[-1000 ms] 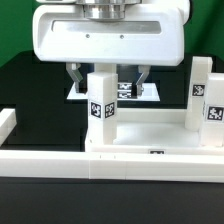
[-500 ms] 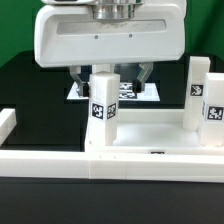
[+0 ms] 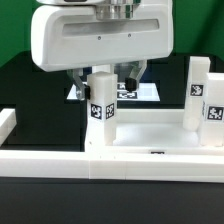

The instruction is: Assemble desk

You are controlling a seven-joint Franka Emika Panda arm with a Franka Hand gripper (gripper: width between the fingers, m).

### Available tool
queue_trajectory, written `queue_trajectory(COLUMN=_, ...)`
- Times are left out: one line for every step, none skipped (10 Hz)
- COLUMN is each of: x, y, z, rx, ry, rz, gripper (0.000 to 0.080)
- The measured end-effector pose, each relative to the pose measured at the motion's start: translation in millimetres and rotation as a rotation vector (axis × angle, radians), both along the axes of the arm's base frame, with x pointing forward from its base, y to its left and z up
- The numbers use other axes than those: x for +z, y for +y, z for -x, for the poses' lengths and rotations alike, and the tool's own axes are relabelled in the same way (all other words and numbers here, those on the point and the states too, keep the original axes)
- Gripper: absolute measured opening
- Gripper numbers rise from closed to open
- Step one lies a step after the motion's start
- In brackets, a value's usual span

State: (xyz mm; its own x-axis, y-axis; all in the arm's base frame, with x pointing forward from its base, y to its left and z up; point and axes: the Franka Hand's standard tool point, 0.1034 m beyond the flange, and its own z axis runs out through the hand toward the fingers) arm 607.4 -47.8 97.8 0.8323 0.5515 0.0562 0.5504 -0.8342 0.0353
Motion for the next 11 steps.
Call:
queue_trajectory(x=0.0, y=-1.1, z=0.1, rx=0.074, ry=0.0, rz=0.006, gripper=0.0649)
queue_trajectory(x=0.0, y=-2.5, z=0.2, rx=0.141, ry=0.001, rz=0.014, gripper=0.0649)
queue_trajectory(x=-0.1, y=-4.1, z=0.5, rx=0.176, ry=0.003, rz=0.02, gripper=0.064)
queue_trajectory(x=-0.1, y=-5.3, z=0.6, rx=0.171, ry=0.003, rz=0.019, gripper=0.064)
queue_trajectory(x=-0.1, y=-5.3, z=0.6, rx=0.17, ry=0.003, rz=0.019, gripper=0.0479)
queue_trajectory(x=0.0, y=-6.0, z=0.5, rx=0.169, ry=0.003, rz=0.02, gripper=0.0284)
queue_trajectory(x=0.0, y=-6.1, z=0.6, rx=0.169, ry=0.003, rz=0.02, gripper=0.0284)
queue_trajectory(x=0.0, y=-6.1, z=0.6, rx=0.169, ry=0.003, rz=0.02, gripper=0.0287)
queue_trajectory(x=0.0, y=-6.1, z=0.6, rx=0.164, ry=0.003, rz=0.019, gripper=0.0287)
queue_trajectory(x=0.0, y=-6.1, z=0.6, rx=0.143, ry=0.003, rz=0.018, gripper=0.0287)
queue_trajectory(x=0.0, y=-6.0, z=0.5, rx=0.125, ry=0.002, rz=0.016, gripper=0.0287)
